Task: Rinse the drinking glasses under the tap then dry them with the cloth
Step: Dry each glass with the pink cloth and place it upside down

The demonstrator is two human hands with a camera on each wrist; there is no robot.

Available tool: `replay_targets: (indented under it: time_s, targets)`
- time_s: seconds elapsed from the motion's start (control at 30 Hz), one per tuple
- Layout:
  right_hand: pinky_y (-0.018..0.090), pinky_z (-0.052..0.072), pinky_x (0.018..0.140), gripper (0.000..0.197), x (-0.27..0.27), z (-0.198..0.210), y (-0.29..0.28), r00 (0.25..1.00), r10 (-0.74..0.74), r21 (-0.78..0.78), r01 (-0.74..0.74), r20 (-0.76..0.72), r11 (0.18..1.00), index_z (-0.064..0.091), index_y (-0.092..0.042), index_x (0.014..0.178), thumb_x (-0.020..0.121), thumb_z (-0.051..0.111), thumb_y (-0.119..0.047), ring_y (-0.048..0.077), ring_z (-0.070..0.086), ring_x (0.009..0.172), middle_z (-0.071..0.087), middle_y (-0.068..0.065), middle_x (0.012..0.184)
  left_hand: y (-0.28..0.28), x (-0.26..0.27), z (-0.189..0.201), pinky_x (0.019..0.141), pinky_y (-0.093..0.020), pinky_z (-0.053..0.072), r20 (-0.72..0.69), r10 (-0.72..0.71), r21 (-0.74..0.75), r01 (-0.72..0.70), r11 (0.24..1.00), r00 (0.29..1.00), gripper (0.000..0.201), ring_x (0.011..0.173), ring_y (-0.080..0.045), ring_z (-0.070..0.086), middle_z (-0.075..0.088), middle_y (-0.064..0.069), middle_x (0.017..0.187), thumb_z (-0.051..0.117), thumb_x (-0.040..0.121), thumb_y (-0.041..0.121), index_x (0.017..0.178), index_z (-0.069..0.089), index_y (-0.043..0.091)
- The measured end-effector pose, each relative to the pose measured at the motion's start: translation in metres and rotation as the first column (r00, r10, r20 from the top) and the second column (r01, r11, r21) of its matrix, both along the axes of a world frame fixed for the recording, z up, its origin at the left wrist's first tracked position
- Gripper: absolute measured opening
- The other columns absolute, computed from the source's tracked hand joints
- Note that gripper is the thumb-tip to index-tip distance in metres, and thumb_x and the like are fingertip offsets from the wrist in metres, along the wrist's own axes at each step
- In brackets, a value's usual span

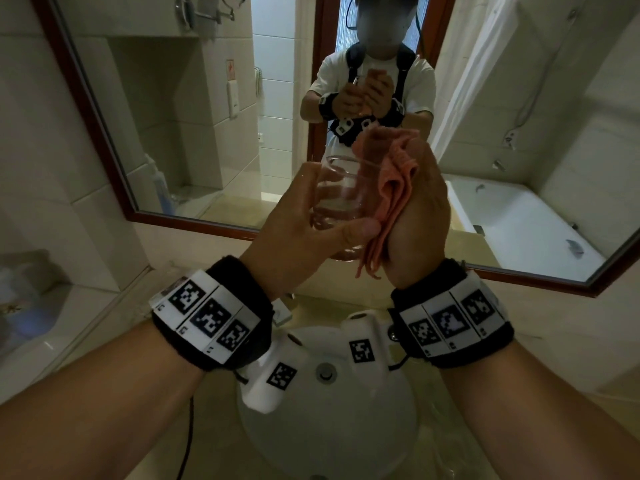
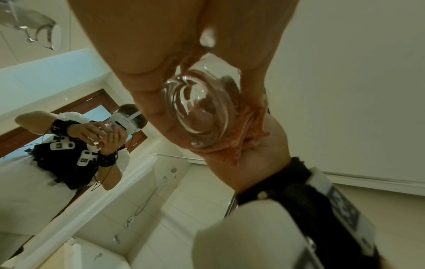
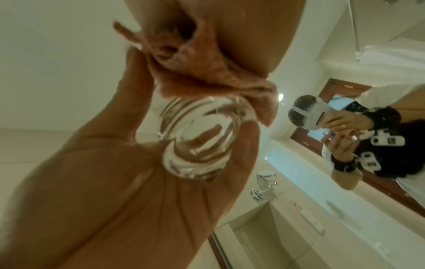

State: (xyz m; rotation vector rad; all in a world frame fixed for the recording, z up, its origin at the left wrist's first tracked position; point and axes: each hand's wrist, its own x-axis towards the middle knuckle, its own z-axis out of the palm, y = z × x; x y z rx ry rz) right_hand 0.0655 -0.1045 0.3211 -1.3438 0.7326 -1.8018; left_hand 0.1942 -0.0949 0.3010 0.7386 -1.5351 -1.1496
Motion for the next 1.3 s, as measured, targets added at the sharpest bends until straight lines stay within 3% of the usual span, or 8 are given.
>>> replay_targets:
  time_s: [0.27,0.47,0.57,0.8,0.97,1.1,1.17,1.3]
  targets:
    - [0.057,0.055,0.066,0.047,-0.023,-0.001,-0.013,0.803,-0.215,-0.301,0.047,-0.556,0.952,0.071,-0.003,0.103,0.1,0.049,-0.044,0.042,0.068,0.08,0.071,0.023,0.09,-0.003,0.011,-0.007,0.087,-0.043,0.06,0.206,0.045,-0.095,-0.026,0.995,0.978,0.069,0.105,-0.022,0.069,0.068,-0.003,0.119,0.08,0.069,0.048,0.129,0.057,0.021]
    - [0.015,0.045,0.047,0.039,-0.034,-0.002,-0.007,0.63,-0.093,-0.166,-0.058,-0.771,0.984,0.066,-0.027,0.074,0.105,0.044,-0.036,0.005,0.061,0.049,0.061,-0.018,0.053,-0.005,0.02,-0.011,0.078,-0.025,0.059,0.228,0.114,-0.105,-0.092,0.99,0.967,0.061,0.095,-0.012,0.072,0.073,0.003,0.107,0.084,0.07,0.038,0.125,0.061,0.023]
    - [0.009,0.038,0.045,0.048,-0.035,-0.006,-0.007,0.549,0.063,-0.01,-0.128,-0.834,0.992,0.057,-0.034,0.064,0.107,0.037,-0.031,0.005,0.054,0.04,0.056,-0.017,0.046,-0.005,0.021,-0.012,0.074,-0.02,0.058,0.269,0.159,-0.155,-0.12,0.981,0.95,0.067,0.094,-0.005,0.071,0.073,0.007,0.107,0.082,0.068,0.036,0.13,0.06,0.022]
    - [0.053,0.056,0.068,0.054,-0.034,-0.004,-0.013,0.62,0.444,0.316,-0.311,-0.647,0.896,0.076,-0.02,0.075,0.099,0.04,-0.052,0.037,0.062,0.061,0.07,0.011,0.071,-0.011,0.026,-0.022,0.085,-0.032,0.06,0.339,0.234,-0.251,-0.152,0.956,0.911,0.083,0.098,-0.009,0.071,0.07,0.005,0.114,0.087,0.062,0.045,0.136,0.056,0.026]
    - [0.05,0.052,0.059,0.036,-0.033,-0.006,-0.015,0.663,0.554,0.365,-0.417,-0.504,0.832,0.076,-0.022,0.071,0.089,0.061,-0.049,0.035,0.061,0.058,0.069,0.004,0.063,-0.017,0.027,-0.029,0.09,-0.011,0.05,0.422,0.421,-0.471,-0.202,0.858,0.803,0.091,0.103,-0.003,0.06,0.062,0.004,0.123,0.088,0.058,0.051,0.139,0.053,0.025]
    - [0.028,0.058,0.07,0.02,-0.032,-0.01,-0.019,0.678,0.52,0.351,-0.385,-0.519,0.853,0.072,-0.014,0.081,0.085,0.064,-0.032,0.018,0.072,0.074,0.074,0.001,0.075,-0.024,0.03,-0.031,0.091,-0.02,0.049,0.477,0.464,-0.52,-0.185,0.834,0.747,0.095,0.107,-0.009,0.057,0.059,0.002,0.125,0.089,0.058,0.052,0.14,0.052,0.024]
    - [0.033,0.059,0.073,0.024,-0.031,-0.012,-0.021,0.682,0.461,0.305,-0.346,-0.568,0.888,0.071,-0.008,0.087,0.084,0.067,-0.032,0.021,0.072,0.075,0.073,0.004,0.077,-0.029,0.031,-0.031,0.093,-0.02,0.048,0.497,0.462,-0.518,-0.175,0.837,0.735,0.097,0.109,-0.01,0.056,0.058,0.001,0.128,0.09,0.056,0.054,0.14,0.051,0.025]
    - [0.037,0.056,0.052,0.032,-0.032,-0.017,-0.023,0.702,0.378,0.208,-0.32,-0.603,0.924,0.068,0.009,0.097,0.093,0.065,-0.023,0.027,0.064,0.052,0.068,0.005,0.062,-0.032,0.034,-0.022,0.084,-0.02,0.055,0.386,0.264,-0.253,-0.174,0.952,0.884,0.094,0.107,-0.012,0.063,0.054,0.001,0.13,0.087,0.059,0.055,0.14,0.046,0.032]
